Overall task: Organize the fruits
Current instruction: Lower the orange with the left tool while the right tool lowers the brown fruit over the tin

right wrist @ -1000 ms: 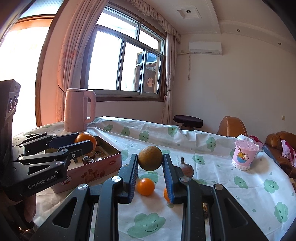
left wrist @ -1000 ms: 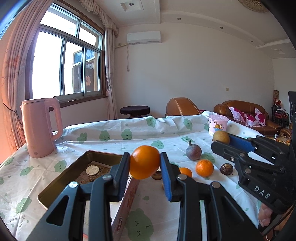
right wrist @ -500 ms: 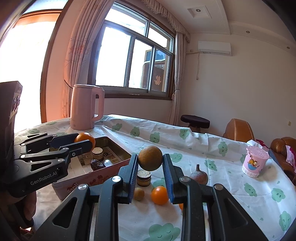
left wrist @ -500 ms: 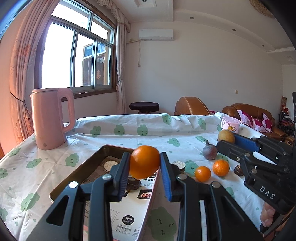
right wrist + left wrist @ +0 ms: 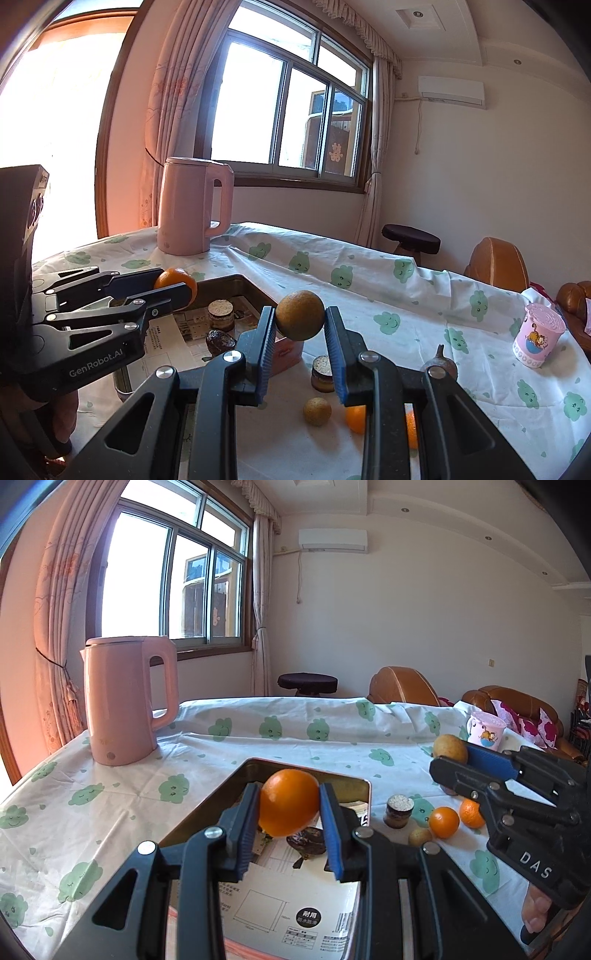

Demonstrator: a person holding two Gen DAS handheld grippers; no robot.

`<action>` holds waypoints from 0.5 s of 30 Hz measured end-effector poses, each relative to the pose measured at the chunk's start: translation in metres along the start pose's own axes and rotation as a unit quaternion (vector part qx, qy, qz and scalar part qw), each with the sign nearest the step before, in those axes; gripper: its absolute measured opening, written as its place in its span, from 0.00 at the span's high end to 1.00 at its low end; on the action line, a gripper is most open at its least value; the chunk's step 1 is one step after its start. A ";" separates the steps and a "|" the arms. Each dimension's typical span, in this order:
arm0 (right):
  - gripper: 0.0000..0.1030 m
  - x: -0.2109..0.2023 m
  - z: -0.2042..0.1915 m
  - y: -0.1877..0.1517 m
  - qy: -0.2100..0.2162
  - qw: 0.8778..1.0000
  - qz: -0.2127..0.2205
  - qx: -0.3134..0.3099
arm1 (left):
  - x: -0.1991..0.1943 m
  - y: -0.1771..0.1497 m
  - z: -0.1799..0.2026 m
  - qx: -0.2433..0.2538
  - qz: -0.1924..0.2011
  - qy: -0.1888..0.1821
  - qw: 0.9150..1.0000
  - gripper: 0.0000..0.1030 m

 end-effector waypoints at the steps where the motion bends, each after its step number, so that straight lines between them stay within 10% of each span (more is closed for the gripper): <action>1: 0.72 0.003 -0.002 0.001 0.003 1.000 -0.001 -0.001 | 0.001 0.001 -0.003 -0.001 -0.001 0.003 1.000 0.67; 15: 0.72 0.040 -0.027 0.009 0.040 0.999 -0.022 -0.007 | 0.013 0.007 -0.035 -0.015 -0.019 0.038 0.999 0.67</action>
Point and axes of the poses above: each gripper's, at about its wrist camera, not at the fingertips, and x roughly the way its jaws point, z to its right, y to its top, the point moved 1 cm from there along x, roughly the way its jaws point, and after that the axes turned 10 degrees about -x, right-handed, at the moved point
